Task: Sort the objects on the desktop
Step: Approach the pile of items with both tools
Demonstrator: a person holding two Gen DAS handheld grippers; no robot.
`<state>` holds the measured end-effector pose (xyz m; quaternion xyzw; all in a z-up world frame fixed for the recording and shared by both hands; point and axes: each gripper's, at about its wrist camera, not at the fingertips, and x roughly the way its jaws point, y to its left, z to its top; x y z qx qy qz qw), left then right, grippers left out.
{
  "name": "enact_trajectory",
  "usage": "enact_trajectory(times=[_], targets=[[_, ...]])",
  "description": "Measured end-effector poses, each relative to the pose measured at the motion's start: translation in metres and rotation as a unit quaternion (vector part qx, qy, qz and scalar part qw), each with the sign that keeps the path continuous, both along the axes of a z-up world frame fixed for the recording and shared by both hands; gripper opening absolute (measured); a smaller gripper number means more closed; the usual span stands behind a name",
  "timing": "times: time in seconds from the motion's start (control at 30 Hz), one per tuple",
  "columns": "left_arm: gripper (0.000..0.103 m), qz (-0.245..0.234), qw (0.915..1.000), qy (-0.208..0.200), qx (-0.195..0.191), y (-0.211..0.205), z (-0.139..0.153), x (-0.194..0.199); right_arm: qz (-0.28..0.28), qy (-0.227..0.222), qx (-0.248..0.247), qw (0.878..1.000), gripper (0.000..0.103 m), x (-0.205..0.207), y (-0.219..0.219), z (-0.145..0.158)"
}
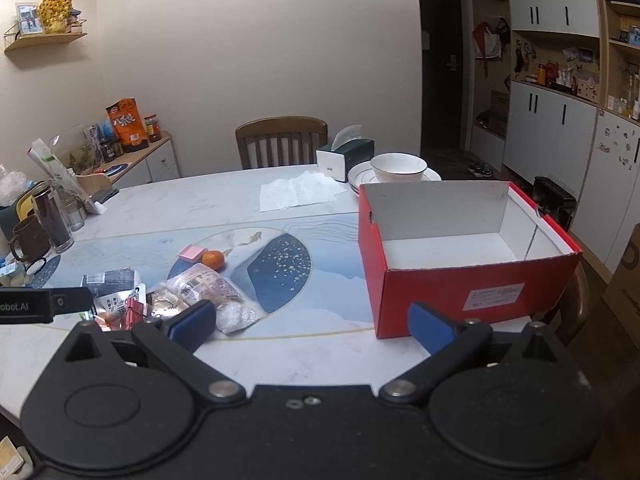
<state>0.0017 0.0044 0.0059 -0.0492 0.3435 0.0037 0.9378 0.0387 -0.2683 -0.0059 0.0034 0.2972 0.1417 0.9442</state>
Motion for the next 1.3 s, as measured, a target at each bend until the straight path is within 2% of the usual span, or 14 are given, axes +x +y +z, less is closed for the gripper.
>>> enact_trajectory(times=[0.6, 1.0, 1.3], targets=[[0.103, -0.003, 0.9992, -0.026, 0.031, -0.002, 0.001, -0.001, 0.048, -0.008, 0.003, 0.999, 0.102, 0.012, 0.004, 0.009], [0.102, -0.052, 0.9965, -0.004, 0.065, 0.016, -0.038, 0.024, 0.058, 0.014, -0.008, 0.998, 0.102, 0.045, 0.044, -0.001], [0.102, -0.110, 0.9898, 0.014, 0.088, 0.027, -0.073, 0.058, 0.066, 0.040, -0.031, 0.997, 0.101, 0.078, 0.097, -0.028]])
